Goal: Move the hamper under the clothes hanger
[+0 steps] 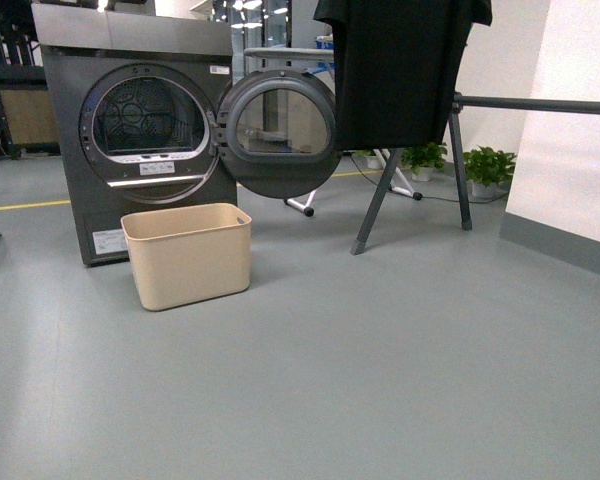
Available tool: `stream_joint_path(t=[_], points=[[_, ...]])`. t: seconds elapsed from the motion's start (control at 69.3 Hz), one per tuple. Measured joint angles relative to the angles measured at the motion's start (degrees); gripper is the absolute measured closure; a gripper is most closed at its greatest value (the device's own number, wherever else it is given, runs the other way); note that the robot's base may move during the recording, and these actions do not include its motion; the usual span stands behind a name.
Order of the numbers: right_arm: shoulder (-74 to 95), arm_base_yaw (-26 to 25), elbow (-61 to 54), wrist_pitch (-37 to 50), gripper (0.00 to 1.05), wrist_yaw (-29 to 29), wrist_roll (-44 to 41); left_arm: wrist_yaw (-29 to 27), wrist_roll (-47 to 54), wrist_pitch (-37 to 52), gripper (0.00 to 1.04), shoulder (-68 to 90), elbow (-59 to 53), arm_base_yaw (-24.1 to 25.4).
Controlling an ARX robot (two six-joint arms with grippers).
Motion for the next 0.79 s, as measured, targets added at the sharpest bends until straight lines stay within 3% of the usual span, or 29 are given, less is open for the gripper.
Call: stream_joint_path(t=[0.794], points=[[0.00, 0.00, 0.00, 0.00, 0.08, 0.00, -0.02, 0.02, 0.00, -0.02, 0.07, 0.07, 0.00, 0.00]])
